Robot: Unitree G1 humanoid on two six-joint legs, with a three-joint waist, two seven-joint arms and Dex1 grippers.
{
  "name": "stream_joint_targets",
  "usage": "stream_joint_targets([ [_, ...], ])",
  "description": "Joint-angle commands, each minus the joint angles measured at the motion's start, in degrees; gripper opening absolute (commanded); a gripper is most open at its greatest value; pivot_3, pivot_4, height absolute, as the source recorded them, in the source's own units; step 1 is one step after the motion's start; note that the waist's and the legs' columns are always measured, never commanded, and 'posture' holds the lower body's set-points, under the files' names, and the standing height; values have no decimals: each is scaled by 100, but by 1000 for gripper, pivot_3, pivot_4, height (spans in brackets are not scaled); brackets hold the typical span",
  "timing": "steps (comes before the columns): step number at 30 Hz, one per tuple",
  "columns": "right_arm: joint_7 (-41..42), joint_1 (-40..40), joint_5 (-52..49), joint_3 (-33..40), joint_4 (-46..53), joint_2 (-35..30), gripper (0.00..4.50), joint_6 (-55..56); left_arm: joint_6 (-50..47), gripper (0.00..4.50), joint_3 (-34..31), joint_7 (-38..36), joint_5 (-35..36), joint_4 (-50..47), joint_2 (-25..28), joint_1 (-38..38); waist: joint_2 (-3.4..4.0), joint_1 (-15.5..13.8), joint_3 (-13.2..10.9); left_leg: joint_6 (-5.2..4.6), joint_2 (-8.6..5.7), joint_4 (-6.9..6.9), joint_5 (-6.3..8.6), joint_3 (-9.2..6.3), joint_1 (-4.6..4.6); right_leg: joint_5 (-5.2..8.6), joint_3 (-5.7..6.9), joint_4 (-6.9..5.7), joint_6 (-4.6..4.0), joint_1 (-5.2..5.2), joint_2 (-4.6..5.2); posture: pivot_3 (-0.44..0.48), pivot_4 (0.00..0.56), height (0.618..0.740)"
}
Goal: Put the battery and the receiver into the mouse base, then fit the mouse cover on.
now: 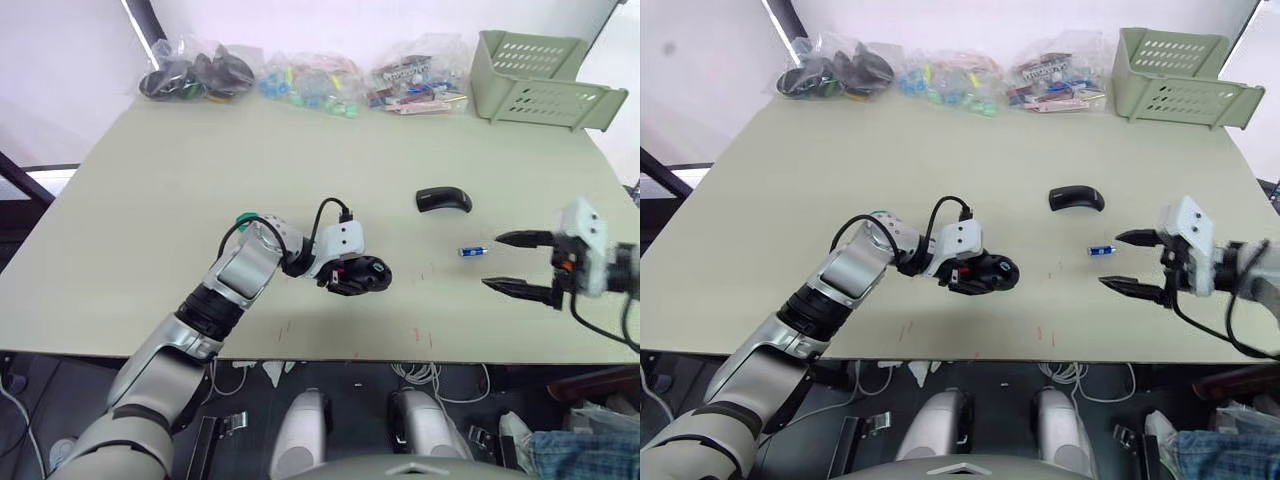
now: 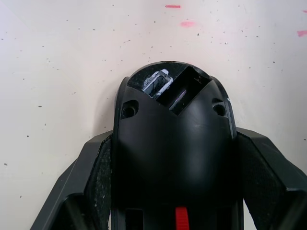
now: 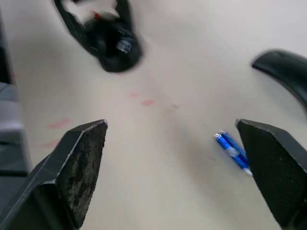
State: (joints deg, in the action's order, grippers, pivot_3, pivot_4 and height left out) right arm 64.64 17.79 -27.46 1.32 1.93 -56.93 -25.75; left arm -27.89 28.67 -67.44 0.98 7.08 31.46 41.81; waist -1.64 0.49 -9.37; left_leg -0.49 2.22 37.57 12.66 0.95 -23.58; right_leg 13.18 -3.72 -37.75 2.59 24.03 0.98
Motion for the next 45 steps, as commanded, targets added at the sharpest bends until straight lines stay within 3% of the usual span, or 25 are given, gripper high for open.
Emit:
stream_joint_targets([
  [1, 384, 657, 865, -579, -979, 58, 4500, 739, -22, 2917, 106, 33, -150, 62, -107, -18, 4, -19, 0, -1, -1, 0, 0, -1, -3, -3, 1, 0, 5, 0, 0, 0, 150, 740],
  [7, 1060, 2145, 2012, -1512, -2928, 461, 4500, 1604, -14, 2917, 69, -2, -203, 143, -188, 30, 12, -35, 0, -3, -3, 8, 2, -1, -7, -10, -3, -1, 9, 1, 0, 0, 150, 740],
  [10, 1315, 2591, 2360, -1720, -3620, 640, 3664, 1915, -18, 2917, 50, -11, -213, 176, -207, 44, 12, -51, 0, -5, -4, 12, 3, -2, -11, -20, -3, -1, -7, 1, 1, 0, 150, 740],
  [14, 1462, 2871, 2729, -1858, -4122, 787, 1579, 2435, -39, 2917, 43, -18, -217, 168, -215, 35, 14, -48, -1, -8, -4, 16, 5, -2, -10, -21, -4, -3, -8, 0, 0, 0, 150, 740],
  [26, 1599, 3476, 3315, -1859, -5302, 1169, 1579, 3461, -38, 2917, 2, -2, -266, 169, -238, 20, 18, -27, -3, -8, -5, 20, 5, -3, -11, -22, -4, -6, -9, 0, 1, 0, 150, 740],
  [45, 1531, 3525, 3369, -1673, -5575, 1270, 1579, 3502, -63, 2917, 4, -21, -316, 132, -344, -28, 20, -12, -3, -9, -5, 20, 5, -3, -10, -22, -5, -7, -9, 0, 1, 0, 150, 740],
])
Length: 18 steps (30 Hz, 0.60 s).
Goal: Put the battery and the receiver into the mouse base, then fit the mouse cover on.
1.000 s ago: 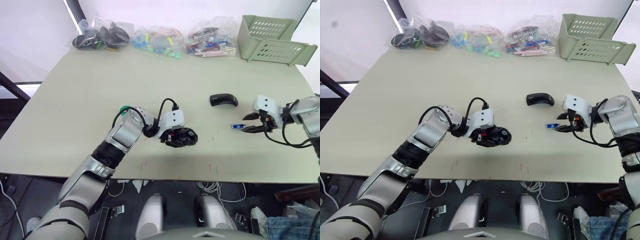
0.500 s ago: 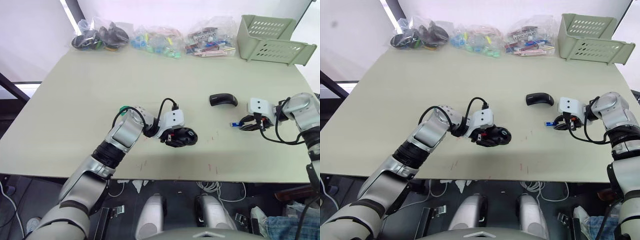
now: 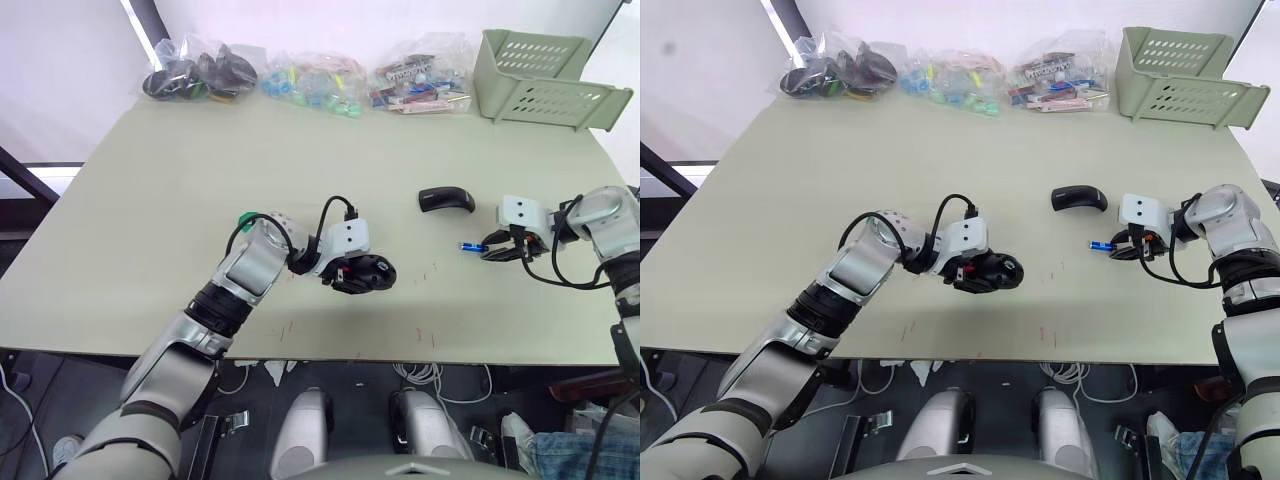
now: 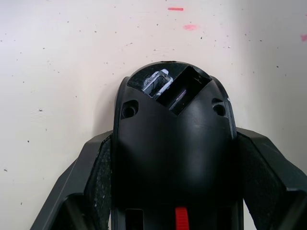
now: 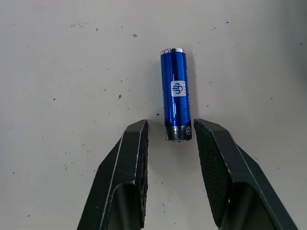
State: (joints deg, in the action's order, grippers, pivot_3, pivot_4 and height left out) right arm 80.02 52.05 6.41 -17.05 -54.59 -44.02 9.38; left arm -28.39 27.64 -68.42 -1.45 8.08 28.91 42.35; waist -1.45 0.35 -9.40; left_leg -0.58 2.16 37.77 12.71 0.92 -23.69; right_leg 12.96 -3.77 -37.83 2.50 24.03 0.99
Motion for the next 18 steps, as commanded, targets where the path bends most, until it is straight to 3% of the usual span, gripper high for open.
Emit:
stream_joint_targets([
  [1, -1, 84, -25, 170, 92, -18, 1579, -31, -22, 2917, 100, 70, -72, 21, -90, -88, 0, 6, 0, 0, 0, 0, 0, 0, 0, 0, 0, 0, 0, 0, 0, 0, 150, 740],
  [14, -5, 0, -111, 235, 219, 65, 1579, -269, -9, 2917, 109, -2, -130, 50, -12, -139, 1, 34, 0, 0, 0, 0, 0, -1, 2, 0, 0, -2, 0, 0, 0, 0, 150, 740],
  [18, -12, -46, -120, 250, 260, 70, 289, -349, 5, 2917, 136, -7, -159, 35, 15, -164, 1, 39, 1, 0, 0, 0, 0, -1, 2, 0, 0, -2, 0, 0, -1, 0, 150, 740],
])
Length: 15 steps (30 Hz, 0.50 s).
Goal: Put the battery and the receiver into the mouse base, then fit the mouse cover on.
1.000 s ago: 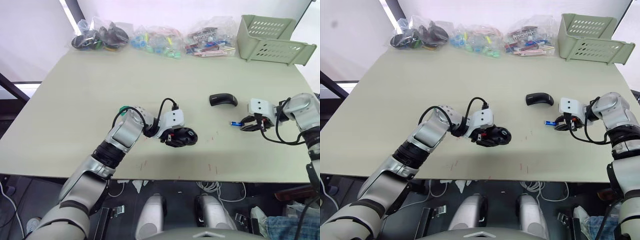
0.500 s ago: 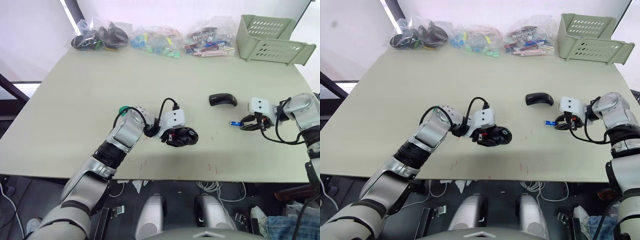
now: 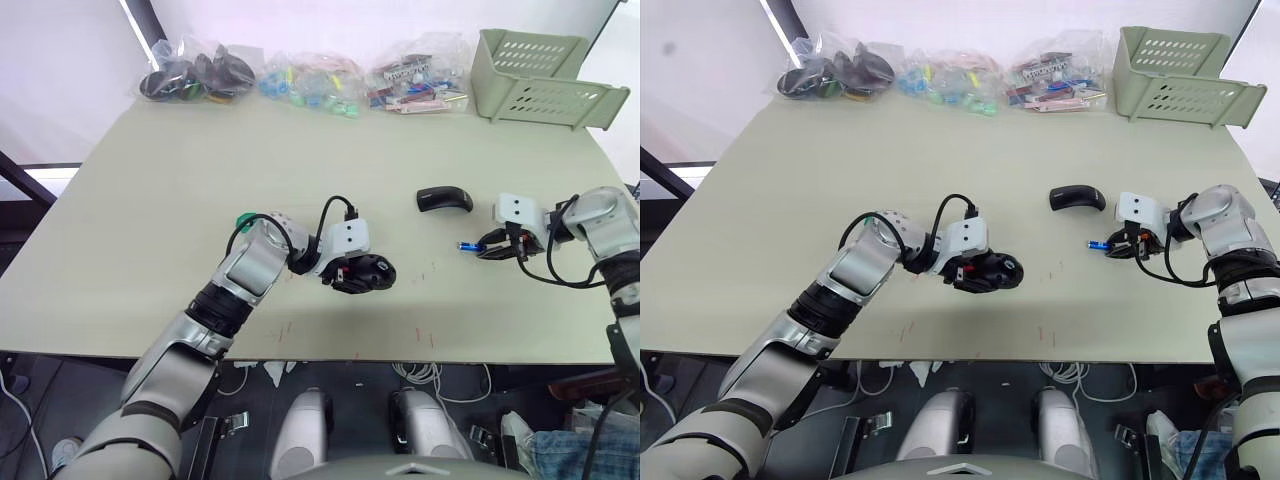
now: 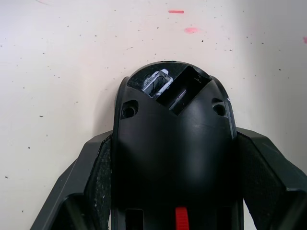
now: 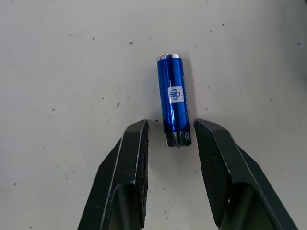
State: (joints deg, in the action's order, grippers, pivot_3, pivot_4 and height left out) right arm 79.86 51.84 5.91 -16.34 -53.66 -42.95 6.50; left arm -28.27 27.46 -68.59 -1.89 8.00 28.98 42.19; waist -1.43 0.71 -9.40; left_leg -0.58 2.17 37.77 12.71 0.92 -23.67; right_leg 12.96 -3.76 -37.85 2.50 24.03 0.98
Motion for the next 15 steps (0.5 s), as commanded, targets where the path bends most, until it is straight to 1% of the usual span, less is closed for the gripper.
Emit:
stream_joint_targets([
  [1, 2, -41, -72, 185, 177, -42, 116, -58, -11, 2917, 155, 11, -115, 46, 0, -140, 0, 3, 0, 0, 0, 0, 0, 0, 0, 0, 0, 0, 0, 0, 0, 0, 150, 740],
  [6, -49, -205, -160, 332, 505, -124, 98, -42, -3, 2917, 152, 24, -120, 80, -21, -126, 1, 2, 1, 0, 0, 0, 0, 0, 0, 0, 0, 0, 0, 0, 0, 0, 150, 740],
  [9, -54, -416, -430, 567, 1324, -176, 98, -577, 4, 2917, 147, 32, -123, 85, -27, -128, 6, 2, 0, -1, 0, 0, 0, 0, 0, 0, 0, -1, 0, 0, 0, 0, 150, 740],
  [10, 17, -533, -640, 671, 1944, -210, 98, -1209, 5, 2917, 143, 35, -124, 86, -30, -128, 8, 3, 0, -1, 0, 0, 0, 0, -1, 0, -1, -1, 1, 0, 0, 0, 150, 740],
  [12, 59, -706, -870, 791, 2739, -259, 98, -2016, 10, 2917, 137, 37, -125, 95, -35, -127, 21, 3, 1, -1, 0, 0, 1, -2, -2, 0, -1, -3, 1, 1, 0, 0, 150, 740],
  [13, 128, -789, -941, 765, 3245, -349, 98, -2596, 18, 2917, 135, 38, -130, 105, -37, -127, 23, 0, 2, -1, 0, 0, 1, -2, -1, 0, -2, -3, 1, 1, 0, 0, 150, 740],
  [15, 416, -850, -1184, 514, 4446, -688, 98, -4329, 47, 2917, 138, 33, -140, 127, -40, -123, 33, -22, -1, -1, 0, 1, 1, -4, -4, 1, 0, -4, 0, 2, 0, 0, 150, 740],
])
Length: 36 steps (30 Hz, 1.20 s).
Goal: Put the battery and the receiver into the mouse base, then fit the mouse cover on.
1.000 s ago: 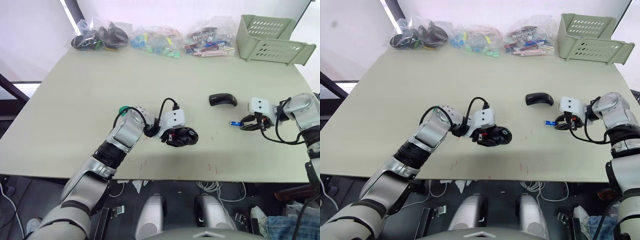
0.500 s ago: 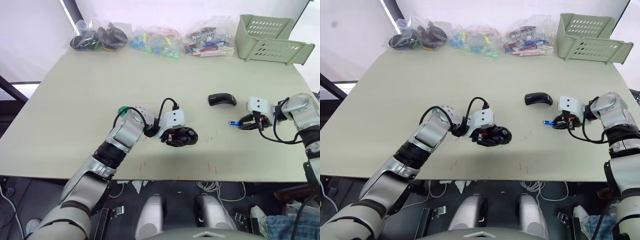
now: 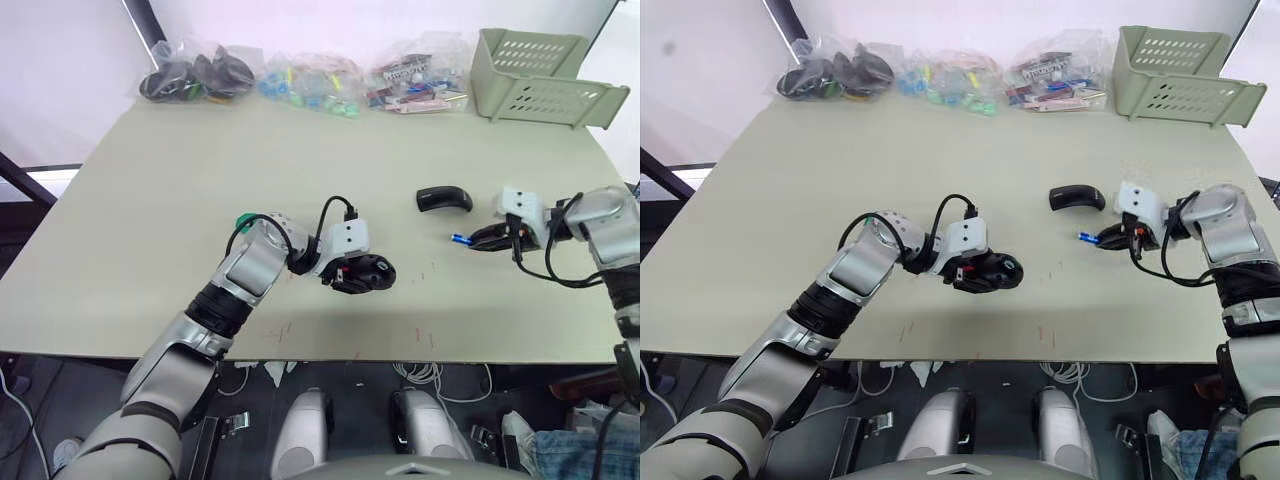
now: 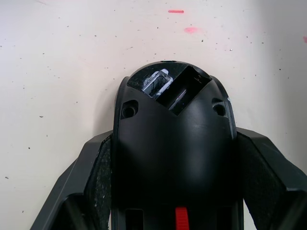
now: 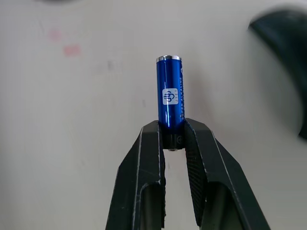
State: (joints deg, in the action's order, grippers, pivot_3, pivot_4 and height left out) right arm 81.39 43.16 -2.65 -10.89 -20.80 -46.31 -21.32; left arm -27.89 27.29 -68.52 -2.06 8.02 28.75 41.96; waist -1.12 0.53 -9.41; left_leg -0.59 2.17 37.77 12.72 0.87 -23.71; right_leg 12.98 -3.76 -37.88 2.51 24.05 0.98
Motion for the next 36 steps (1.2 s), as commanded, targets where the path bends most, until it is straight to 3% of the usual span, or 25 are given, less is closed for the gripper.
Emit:
stream_joint_targets([
  [1, 387, 153, -281, -336, 1887, -540, 98, -2284, 37, 2917, 159, 29, -134, 157, -23, -92, 4, -6, 0, -1, 0, 1, 1, -2, -1, 0, 1, 2, 0, 0, 0, 0, 150, 740],
  [4, 334, 718, -938, -742, 3012, -567, 98, -4555, 76, 2917, 155, 33, -141, 228, -49, -64, 16, 17, 2, -4, 0, 1, 3, -1, -1, 1, -1, -1, -1, 5, 1, 0, 150, 740],
  [11, -326, 1490, -1802, -1731, 3762, -499, 98, -7031, 133, 2917, 162, 9, -162, 256, -58, -72, 21, -9, 6, -13, -2, 5, 9, 2, -11, 15, 1, 5, -22, 10, 8, 0, 150, 740],
  [15, -967, 2413, -2566, -2197, 2022, 98, 98, -7118, 113, 2917, 165, -23, -151, 214, -46, -91, 20, -13, 6, -14, -1, 7, 10, -2, -10, 16, 4, 0, -21, 12, 5, 0, 150, 740],
  [21, -2155, 3115, -3652, -2927, 663, 747, 98, -7118, 105, 2917, 160, -36, -163, 212, -34, -115, 26, 28, 9, -25, 0, 4, 16, -8, -15, 5, 13, 2, 1, 12, 3, 0, 150, 740],
  [36, -5284, 3574, -6605, -3378, -457, 1089, 98, -7118, 62, 2917, 177, -36, -164, 180, -25, -152, 26, 43, 8, -31, 2, 9, 19, 2, -16, 3, 3, 0, 4, 15, 2, 0, 150, 740],
])
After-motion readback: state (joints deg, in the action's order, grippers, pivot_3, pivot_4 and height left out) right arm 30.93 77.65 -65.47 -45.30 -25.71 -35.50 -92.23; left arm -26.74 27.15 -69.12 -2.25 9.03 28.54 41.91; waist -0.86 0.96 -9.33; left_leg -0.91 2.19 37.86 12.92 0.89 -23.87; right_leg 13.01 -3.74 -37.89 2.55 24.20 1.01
